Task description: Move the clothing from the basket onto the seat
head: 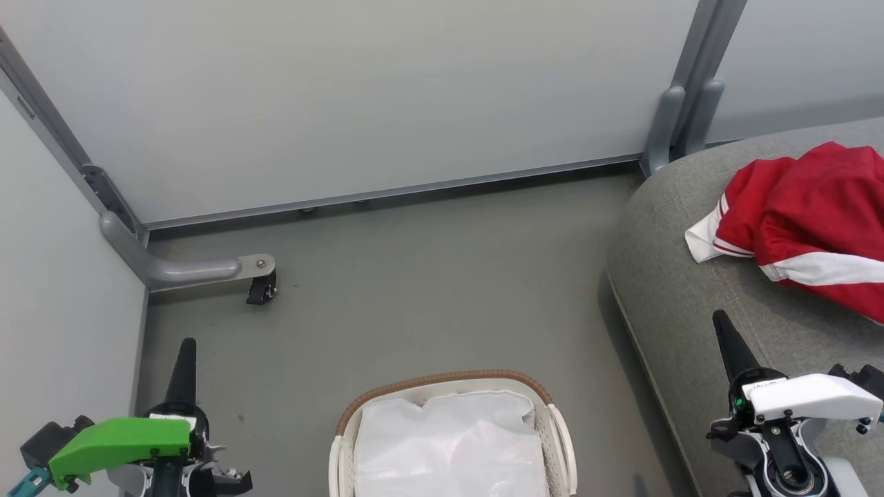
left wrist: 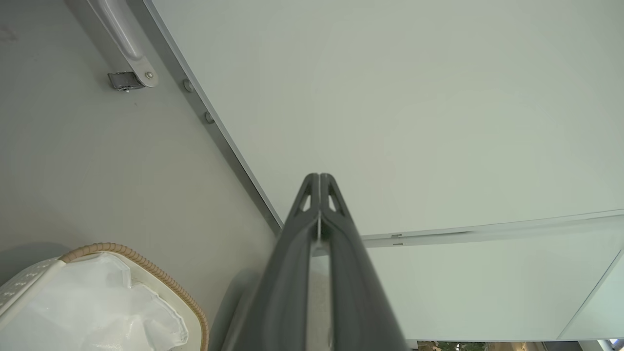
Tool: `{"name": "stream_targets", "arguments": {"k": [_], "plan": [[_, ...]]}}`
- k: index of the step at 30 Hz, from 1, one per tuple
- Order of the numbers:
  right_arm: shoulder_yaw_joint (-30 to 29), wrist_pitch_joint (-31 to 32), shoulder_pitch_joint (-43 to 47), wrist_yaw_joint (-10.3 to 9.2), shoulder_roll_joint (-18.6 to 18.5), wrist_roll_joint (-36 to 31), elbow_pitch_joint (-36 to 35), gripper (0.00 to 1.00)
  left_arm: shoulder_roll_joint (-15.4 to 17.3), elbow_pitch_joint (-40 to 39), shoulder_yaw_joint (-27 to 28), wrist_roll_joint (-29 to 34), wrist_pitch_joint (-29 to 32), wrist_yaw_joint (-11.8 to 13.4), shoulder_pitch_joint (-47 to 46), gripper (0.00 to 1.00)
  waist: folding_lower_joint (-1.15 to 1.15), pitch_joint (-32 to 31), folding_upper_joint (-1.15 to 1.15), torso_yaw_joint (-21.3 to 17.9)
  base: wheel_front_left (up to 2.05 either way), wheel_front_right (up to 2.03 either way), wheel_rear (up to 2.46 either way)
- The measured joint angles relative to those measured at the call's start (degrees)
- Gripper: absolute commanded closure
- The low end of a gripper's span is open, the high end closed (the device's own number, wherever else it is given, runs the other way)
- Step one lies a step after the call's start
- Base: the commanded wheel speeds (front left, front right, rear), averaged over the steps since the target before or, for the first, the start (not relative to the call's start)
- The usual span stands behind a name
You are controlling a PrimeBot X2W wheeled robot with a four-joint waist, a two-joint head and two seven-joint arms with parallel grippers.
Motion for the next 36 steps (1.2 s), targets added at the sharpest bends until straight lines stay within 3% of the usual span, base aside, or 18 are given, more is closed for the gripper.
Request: {"name": "stream_targets", "arguments": {"k": [36], "plan": [[-1.33,3.8,0.26,-0.01,-0.1,14.37,-1.35,1.0,-0.07,-1.21,1.22,-13.66,3.6,-0.01,-1.21,1.0,0.0,-1.18,0.0,0.0,0.0,0.0,0.0]]}}
